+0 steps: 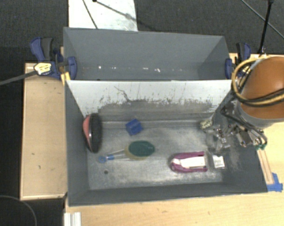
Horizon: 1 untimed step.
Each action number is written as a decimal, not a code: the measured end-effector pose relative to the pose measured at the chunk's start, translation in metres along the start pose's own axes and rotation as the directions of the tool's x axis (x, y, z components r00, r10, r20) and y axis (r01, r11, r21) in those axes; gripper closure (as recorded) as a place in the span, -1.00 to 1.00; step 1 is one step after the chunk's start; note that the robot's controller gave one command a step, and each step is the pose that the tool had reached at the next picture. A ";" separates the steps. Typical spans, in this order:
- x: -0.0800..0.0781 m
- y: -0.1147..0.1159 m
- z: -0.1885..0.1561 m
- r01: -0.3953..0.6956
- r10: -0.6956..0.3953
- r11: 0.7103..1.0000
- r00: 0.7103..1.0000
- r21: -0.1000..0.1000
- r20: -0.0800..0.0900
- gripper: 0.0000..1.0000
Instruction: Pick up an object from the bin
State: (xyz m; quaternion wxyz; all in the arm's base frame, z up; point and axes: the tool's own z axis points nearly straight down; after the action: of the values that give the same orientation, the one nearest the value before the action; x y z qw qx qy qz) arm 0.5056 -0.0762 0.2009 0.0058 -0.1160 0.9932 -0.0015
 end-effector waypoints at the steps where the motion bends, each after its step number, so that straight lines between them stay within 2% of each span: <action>1: -0.054 -0.074 0.055 0.404 -0.404 0.915 0.915 -0.006 -0.006 1.00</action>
Offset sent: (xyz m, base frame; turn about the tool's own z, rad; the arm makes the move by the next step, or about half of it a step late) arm 0.0693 -0.0579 -0.0533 -0.4191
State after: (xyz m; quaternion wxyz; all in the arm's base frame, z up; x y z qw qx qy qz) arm 0.5756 -0.1358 0.1468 0.0015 -0.3184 0.9479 -0.0008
